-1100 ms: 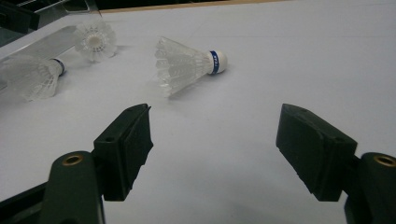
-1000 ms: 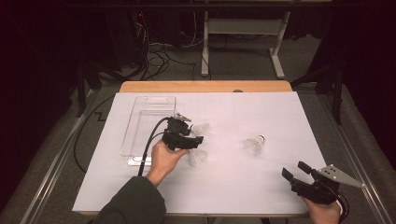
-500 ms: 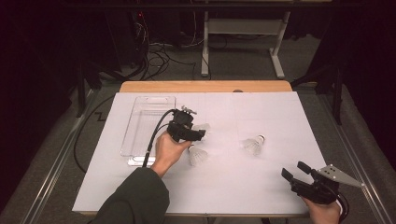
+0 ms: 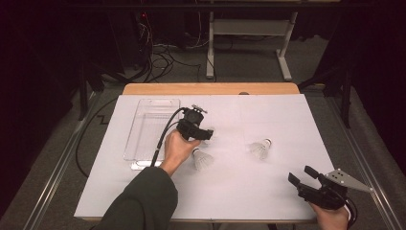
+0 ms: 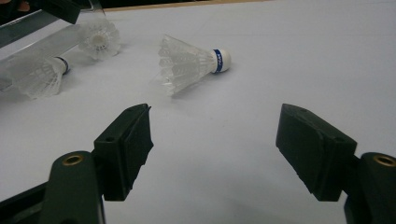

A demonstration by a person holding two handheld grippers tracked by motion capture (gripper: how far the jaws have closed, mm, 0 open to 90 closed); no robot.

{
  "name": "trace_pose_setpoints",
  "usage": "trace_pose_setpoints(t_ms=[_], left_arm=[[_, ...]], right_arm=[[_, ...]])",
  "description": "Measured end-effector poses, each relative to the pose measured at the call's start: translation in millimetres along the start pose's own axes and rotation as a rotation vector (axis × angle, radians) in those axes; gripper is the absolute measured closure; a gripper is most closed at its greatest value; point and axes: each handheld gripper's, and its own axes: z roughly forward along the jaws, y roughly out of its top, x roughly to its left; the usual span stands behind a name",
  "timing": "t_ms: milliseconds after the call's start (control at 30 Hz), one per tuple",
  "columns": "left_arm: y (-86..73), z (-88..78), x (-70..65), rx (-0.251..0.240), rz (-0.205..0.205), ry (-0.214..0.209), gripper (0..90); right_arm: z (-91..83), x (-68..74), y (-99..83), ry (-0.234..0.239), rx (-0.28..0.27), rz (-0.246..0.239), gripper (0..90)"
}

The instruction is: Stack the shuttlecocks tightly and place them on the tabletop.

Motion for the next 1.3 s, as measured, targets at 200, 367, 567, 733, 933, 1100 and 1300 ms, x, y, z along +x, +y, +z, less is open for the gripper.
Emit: trace_pose_setpoints(t_ms=[200,367,567,733,933,1100,1300], left_arm=[[4.7,7.5,-1.4,0.013,-0.002,0.019,39.5],[5.0,12.4,-1.1,0.017,0.002,0.026,45.5],[5.7,14.9,0.4,0.025,0.003,0.041,51.1],[6.5,16.8,0.7,0.037,0.006,0.058,55.8],[8.4,19.3,2.2,0.045,0.007,0.083,64.4],[9.4,18.8,4.2,0.041,0.003,0.087,69.6],[14.2,16.5,3.4,0.058,0.028,0.097,81.7]], right_arm=[[0.3,0.0,0.0,0.003,0.001,0.000,27.2],[0.2,0.0,0.0,0.003,0.000,-0.002,27.2],[0.6,0.0,-0.1,0.004,0.006,-0.005,27.5],[1.1,0.2,-0.2,0.003,0.011,-0.006,27.6],[1.1,0.2,-0.2,0.005,0.011,-0.005,27.6],[1.0,0.2,-0.2,0.007,0.010,-0.005,27.6],[1.1,0.3,-0.2,0.008,0.010,-0.005,27.6]])
